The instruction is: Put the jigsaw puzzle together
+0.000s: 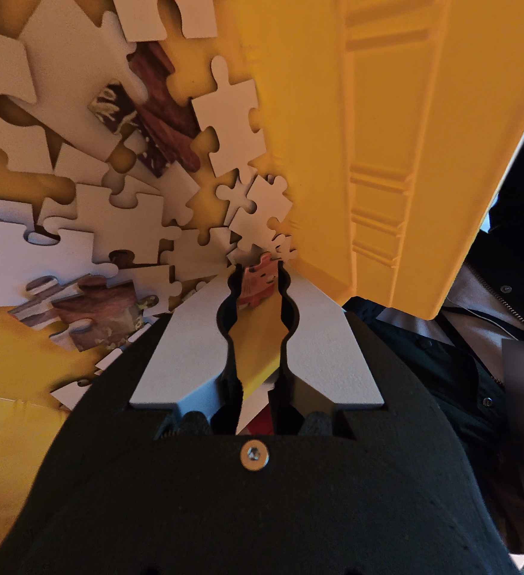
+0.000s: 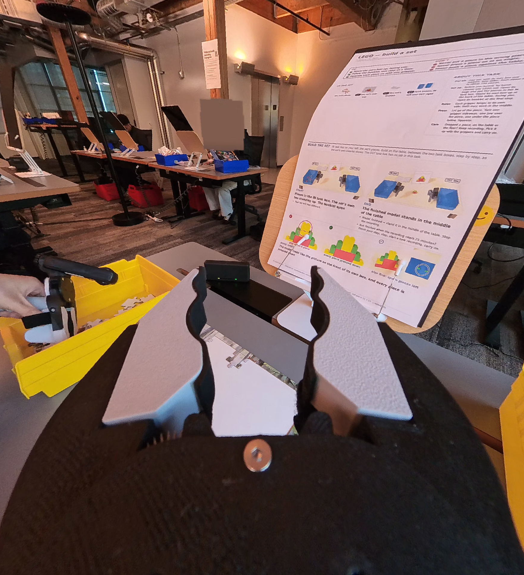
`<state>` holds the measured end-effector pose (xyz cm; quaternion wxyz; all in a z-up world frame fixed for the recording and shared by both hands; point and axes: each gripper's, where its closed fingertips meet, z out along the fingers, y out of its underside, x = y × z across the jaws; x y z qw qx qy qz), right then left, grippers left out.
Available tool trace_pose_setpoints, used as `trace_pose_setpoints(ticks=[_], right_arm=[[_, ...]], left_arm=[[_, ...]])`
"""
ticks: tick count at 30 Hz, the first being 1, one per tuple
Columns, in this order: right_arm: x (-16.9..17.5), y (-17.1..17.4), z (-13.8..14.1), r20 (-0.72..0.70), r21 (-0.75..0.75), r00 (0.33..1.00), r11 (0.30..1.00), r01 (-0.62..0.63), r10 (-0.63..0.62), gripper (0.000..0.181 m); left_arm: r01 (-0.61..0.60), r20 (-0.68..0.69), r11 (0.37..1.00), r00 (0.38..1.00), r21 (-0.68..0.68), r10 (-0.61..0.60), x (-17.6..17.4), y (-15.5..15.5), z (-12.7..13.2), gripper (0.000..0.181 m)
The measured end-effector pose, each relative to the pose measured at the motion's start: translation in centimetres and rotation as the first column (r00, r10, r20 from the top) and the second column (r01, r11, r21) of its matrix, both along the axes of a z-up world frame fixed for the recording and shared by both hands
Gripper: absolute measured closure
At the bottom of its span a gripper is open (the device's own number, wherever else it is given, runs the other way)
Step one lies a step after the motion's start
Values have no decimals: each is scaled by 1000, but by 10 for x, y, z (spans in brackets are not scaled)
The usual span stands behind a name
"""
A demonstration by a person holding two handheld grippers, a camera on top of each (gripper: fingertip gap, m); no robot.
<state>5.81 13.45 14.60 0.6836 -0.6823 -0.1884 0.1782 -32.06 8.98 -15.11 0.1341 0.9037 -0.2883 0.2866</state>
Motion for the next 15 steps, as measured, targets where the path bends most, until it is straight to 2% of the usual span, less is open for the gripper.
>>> trace_pose_setpoints(ticks=[6,15], right_arm=[[-1,0,-1,5,-1,1000,1000,0,0,115],[-1,1,-2,7,-4,1000,1000,0,0,115]], left_arm=[[-12,31,1000,999,-9,12,0,-3,6,162],[50,93,998,995,-24,-48,12,-12,13,165]])
